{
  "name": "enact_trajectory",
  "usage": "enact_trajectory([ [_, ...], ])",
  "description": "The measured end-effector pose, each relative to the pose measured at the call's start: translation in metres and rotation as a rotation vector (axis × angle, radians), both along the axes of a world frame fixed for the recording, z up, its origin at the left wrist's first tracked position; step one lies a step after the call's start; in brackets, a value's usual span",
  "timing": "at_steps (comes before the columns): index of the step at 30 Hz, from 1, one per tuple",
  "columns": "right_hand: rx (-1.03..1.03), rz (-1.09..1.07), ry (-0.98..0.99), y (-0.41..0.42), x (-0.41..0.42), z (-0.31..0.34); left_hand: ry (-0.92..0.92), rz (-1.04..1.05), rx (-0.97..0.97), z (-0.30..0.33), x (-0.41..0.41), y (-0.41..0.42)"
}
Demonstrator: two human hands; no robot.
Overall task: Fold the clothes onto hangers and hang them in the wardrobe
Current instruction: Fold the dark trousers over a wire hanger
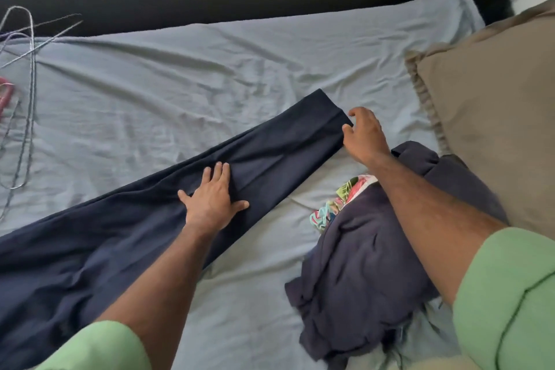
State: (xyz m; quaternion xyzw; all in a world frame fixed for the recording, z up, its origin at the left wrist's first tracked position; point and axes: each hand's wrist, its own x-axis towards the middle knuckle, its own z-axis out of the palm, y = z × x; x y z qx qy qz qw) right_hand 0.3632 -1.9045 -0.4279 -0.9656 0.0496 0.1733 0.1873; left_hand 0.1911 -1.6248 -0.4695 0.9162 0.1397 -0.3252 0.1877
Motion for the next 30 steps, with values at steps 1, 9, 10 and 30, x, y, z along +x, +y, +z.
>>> enact_trajectory([
  [1,0.012,-0.032,0.011,-0.002,0.008,0.000,-0.007,-0.006,0.019,-0.001,-0.001,-0.002],
  [9,0.022,-0.126,0.302,0.004,0.037,-0.018,0.031,-0.022,0.057,-0.011,0.007,-0.001],
  [10,0.029,-0.138,0.308,0.004,0.038,-0.020,0.040,-0.026,0.058,-0.013,0.008,0.000],
  [30,0.539,0.139,0.118,0.149,-0.094,0.077,-0.190,0.490,-0.474,0.014,-0.024,0.028],
])
